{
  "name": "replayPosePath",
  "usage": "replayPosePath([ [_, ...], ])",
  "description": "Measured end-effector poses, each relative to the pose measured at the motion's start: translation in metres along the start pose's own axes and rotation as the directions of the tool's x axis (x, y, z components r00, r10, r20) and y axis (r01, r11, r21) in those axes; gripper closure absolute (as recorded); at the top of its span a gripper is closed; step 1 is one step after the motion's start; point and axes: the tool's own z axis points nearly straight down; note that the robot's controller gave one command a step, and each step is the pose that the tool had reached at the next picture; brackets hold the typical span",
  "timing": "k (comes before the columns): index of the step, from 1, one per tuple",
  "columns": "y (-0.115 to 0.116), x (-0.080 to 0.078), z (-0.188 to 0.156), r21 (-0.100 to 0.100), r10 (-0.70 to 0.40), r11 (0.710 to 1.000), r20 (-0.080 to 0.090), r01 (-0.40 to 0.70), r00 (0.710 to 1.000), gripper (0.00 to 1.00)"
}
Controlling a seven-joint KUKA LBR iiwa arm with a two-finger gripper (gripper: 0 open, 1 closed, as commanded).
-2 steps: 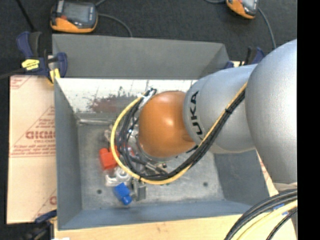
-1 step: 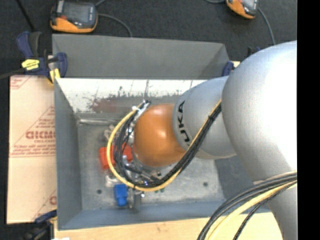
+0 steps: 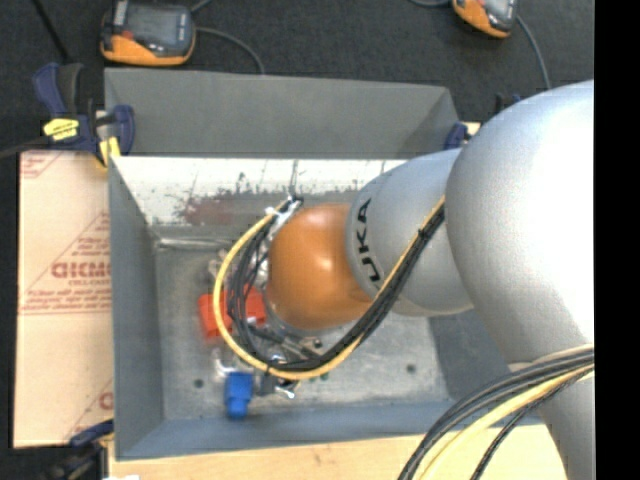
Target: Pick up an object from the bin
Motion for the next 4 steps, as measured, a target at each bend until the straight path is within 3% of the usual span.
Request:
replayPosePath([
  [1,0.051,0.008,-0.121,0.0,0.005,1.0,-0.008,-0.005,1.0,1.0],
  [2,0.049,0.009,-0.116,0.002,0.009,1.0,-0.016,-0.009,1.0,0.0],
  [3,-0.042,0.009,-0.084,-0.01,-0.693,0.721,-0.016,0.693,0.721,0.0],
  [4,0.026,0.013,-0.072,-0.015,-0.742,0.671,-0.012,0.742,0.671,0.0],
])
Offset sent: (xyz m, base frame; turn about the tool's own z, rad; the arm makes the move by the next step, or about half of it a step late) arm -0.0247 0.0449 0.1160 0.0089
